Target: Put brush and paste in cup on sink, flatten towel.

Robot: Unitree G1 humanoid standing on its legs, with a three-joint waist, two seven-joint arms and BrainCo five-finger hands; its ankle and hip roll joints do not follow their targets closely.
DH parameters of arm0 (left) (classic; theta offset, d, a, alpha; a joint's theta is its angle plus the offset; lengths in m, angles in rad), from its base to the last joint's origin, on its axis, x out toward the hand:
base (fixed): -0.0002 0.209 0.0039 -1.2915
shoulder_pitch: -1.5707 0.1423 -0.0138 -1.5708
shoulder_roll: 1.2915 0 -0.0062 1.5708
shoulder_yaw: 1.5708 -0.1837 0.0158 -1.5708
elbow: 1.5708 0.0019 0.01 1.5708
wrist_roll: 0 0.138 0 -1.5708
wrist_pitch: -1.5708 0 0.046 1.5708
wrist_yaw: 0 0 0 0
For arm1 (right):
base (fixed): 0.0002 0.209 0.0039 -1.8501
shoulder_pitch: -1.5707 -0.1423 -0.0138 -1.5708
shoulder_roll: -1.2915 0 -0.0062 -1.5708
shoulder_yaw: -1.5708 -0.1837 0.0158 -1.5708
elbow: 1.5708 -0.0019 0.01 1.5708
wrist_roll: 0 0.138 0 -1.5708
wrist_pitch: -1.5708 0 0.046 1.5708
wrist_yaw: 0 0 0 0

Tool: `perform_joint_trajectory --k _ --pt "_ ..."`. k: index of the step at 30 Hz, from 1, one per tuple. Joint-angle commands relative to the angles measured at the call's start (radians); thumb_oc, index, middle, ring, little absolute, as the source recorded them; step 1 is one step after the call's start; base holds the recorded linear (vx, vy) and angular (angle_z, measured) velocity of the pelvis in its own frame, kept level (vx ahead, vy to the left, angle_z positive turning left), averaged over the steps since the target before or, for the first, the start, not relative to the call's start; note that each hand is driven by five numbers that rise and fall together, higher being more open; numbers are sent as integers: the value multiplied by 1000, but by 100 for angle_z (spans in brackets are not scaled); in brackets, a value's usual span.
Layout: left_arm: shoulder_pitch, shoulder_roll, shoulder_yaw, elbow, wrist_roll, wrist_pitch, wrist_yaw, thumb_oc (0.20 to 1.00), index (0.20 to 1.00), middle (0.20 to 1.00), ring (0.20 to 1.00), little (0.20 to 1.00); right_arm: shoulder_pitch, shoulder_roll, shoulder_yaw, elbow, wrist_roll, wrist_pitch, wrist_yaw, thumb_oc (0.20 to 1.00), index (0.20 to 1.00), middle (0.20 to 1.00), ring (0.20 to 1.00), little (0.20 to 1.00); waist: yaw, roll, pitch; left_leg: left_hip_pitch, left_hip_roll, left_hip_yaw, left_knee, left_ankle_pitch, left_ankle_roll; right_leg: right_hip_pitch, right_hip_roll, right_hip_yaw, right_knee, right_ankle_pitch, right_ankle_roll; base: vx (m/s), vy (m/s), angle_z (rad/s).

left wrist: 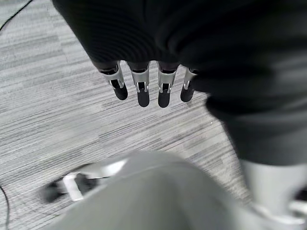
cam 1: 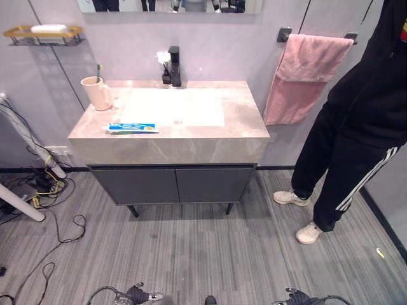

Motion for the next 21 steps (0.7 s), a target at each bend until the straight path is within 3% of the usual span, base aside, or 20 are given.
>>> perform_joint_trajectory --k 1,2,4,6,8,11,14,15,17,18,19,20,21 --pt "-14 12 -7 -2 -15 -15 28 1000 1000 1000 1000 1000 22 -42 -3 4 -10 -11 -19 1000 1000 1000 1000 1000 7 27 8 139 -44 36 -303 31 52 -60 -54 68 64 19 164 322 113 -30" --pt "-15 14 -9 -2 -14 -17 33 1000 1000 1000 1000 1000 22 -41 4 1 -18 -11 -20 1000 1000 1000 1000 1000 19 34 7 132 -36 18 -384 59 51 -42 -48 77 62 7 168 355 157 -31" --pt "-10 21 -10 4 -15 -23 36 1000 1000 1000 1000 1000 20 -41 14 -9 -31 -17 -26 1000 1000 1000 1000 1000 46 64 6 96 18 -29 -600 189 13 23 -34 111 48 -35 175 487 225 -38" --pt "0 24 -5 15 -11 -22 35 1000 1000 1000 1000 1000 19 -40 9 -14 -32 -20 -25 1000 1000 1000 1000 1000 49 74 -2 89 45 -22 -650 222 -9 55 -35 135 51 -61 183 365 170 -65" --pt "8 25 -5 22 -1 -18 31 1000 1000 1000 1000 1000 21 -37 10 -16 -37 -20 -21 1000 1000 1000 1000 1000 50 80 -13 111 52 -15 -651 230 -8 75 -37 151 53 -74 190 249 148 -52" --pt "24 24 -11 41 25 -15 28 1000 1000 1000 1000 1000 23 -25 11 -13 -56 -21 -21 1000 1000 1000 1000 1000 52 83 -43 136 25 -26 -619 215 11 102 -78 175 89 -100 209 351 286 -57" --pt "32 21 -26 30 42 -16 24 1000 1000 1000 1000 1000 33 -12 2 -11 -63 -20 -16 1000 1000 1000 1000 1000 48 72 -56 133 -18 -1 -557 159 45 96 -129 187 147 -94 230 264 265 -44" --pt "35 23 -33 24 52 -18 22 1000 1000 1000 1000 1000 31 -9 4 -14 -69 -20 -14 1000 1000 1000 1000 1000 49 71 -58 134 -30 9 -540 139 57 78 -142 190 182 -78 238 235 345 -1" --pt "27 29 -62 1 72 -19 27 1000 1000 1000 1000 1000 16 -2 22 -36 -84 -27 -20 1000 1000 1000 1000 1000 46 74 -41 163 -62 23 -530 107 87 -22 -164 189 358 59 241 159 282 2" --pt "27 29 -62 1 72 -19 27 1000 1000 1000 1000 1000 16 -1 22 -36 -84 -27 -20 1000 1000 1000 1000 1000 47 74 -41 163 -62 24 -530 107 87 -24 -164 190 361 58 241 38 180 -8" --pt "25 32 -65 -10 72 -17 27 1000 1000 1000 1000 1000 4 3 32 -50 -88 -26 -19 1000 1000 1000 1000 1000 44 84 -20 182 -57 31 -539 104 96 -69 -159 166 439 95 235 87 259 2" --pt "26 34 -71 -6 78 -14 29 1000 1000 1000 1000 1000 -7 10 44 -67 -85 -31 -20 1000 1000 1000 1000 1000 27 110 -3 225 -53 27 -576 104 98 -135 -113 146 508 78 233 150 324 3" --pt "27 35 -75 -3 81 -14 27 1000 1000 1000 1000 1000 -9 13 50 -76 -80 -35 -20 1000 1000 1000 1000 1000 16 116 2 242 -55 19 -588 104 100 -164 -67 147 520 51 226 222 271 -1"
